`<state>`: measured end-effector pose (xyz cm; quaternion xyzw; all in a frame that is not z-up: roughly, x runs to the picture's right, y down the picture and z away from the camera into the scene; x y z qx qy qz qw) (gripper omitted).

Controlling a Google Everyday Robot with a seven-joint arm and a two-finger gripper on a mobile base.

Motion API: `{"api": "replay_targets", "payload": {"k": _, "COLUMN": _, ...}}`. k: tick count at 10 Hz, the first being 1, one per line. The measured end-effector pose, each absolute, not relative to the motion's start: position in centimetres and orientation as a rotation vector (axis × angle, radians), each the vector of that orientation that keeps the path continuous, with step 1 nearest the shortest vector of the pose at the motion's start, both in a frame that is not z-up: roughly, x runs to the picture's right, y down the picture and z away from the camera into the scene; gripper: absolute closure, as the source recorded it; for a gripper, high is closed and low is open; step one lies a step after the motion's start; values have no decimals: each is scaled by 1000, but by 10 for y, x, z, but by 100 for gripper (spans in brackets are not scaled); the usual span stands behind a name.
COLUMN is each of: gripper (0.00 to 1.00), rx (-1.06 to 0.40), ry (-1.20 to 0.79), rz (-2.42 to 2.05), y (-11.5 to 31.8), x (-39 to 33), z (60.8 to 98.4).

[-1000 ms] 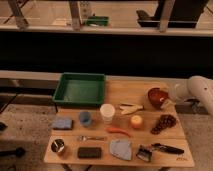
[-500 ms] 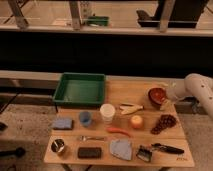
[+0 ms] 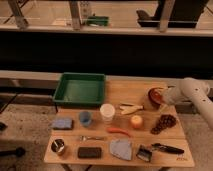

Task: Stack bowls into tray

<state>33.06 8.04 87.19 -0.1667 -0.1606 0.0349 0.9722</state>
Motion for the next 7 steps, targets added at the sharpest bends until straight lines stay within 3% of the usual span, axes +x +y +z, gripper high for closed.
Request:
{"api": "replay_targets", "payload": {"k": 3, "gripper": 23, "rx": -355, "ry": -346, "rz": 78, "y": 84, "x": 324, "z": 892}}
{"api": "replay_targets", "payload": {"k": 7, "gripper": 62, "rx": -352, "ry": -335, "rz": 95, "y": 82, "x": 332, "z": 904}}
